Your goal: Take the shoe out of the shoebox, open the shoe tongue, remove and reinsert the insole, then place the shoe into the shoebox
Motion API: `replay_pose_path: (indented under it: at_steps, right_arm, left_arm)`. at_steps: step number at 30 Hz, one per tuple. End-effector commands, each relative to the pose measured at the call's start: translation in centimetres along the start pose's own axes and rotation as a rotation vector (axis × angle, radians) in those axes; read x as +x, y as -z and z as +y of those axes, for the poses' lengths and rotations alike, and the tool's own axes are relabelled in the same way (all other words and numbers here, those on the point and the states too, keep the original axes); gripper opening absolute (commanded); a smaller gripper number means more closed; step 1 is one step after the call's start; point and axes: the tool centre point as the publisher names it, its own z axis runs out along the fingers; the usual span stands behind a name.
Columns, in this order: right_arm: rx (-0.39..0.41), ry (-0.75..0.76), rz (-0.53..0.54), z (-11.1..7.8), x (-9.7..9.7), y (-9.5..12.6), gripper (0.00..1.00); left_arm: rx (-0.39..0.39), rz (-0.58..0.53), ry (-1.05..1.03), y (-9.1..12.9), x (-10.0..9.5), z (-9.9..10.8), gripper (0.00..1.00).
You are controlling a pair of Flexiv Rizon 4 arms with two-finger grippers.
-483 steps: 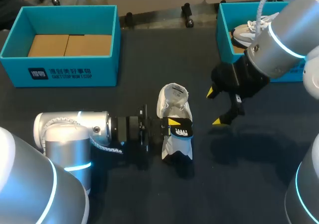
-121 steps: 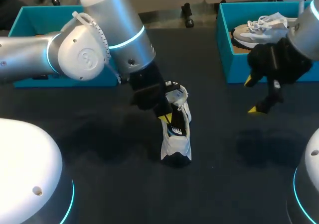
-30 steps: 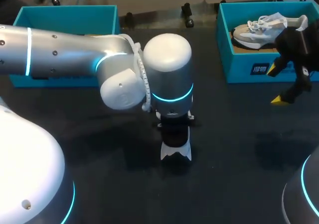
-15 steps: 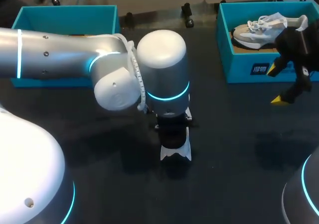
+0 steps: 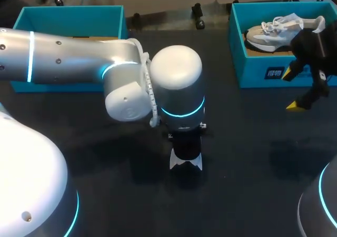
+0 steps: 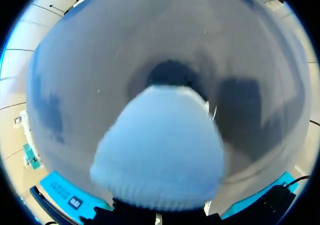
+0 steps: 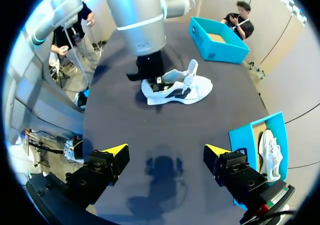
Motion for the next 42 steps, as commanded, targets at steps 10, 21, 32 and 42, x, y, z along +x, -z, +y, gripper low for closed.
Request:
replay_pose_path:
  at_steps: [10, 21, 32, 42]
  right_arm:
    - [0.004, -0.001, 0.001, 0.1, -0.1, -0.1, 1.00]
    - [0.004, -0.001, 0.001, 0.1, -0.1, -0.1, 1.00]
    - [0.004, -0.001, 0.001, 0.1, -0.1, -0.1, 1.00]
    - [0.004, -0.001, 0.001, 0.1, -0.1, -0.1, 1.00]
  left_arm:
    - [-0.102, 0.034, 0.033, -2.2, 0.4, 1.9, 0.00]
    - [-0.297, -0.045, 0.094, 1.6, 0.4, 5.2, 0.00]
    - [-0.357, -0.073, 0.129, 3.8, 0.6, 6.6, 0.00]
    - [-0.334, -0.041, 0.066, 4.0, 0.9, 6.5, 1.00]
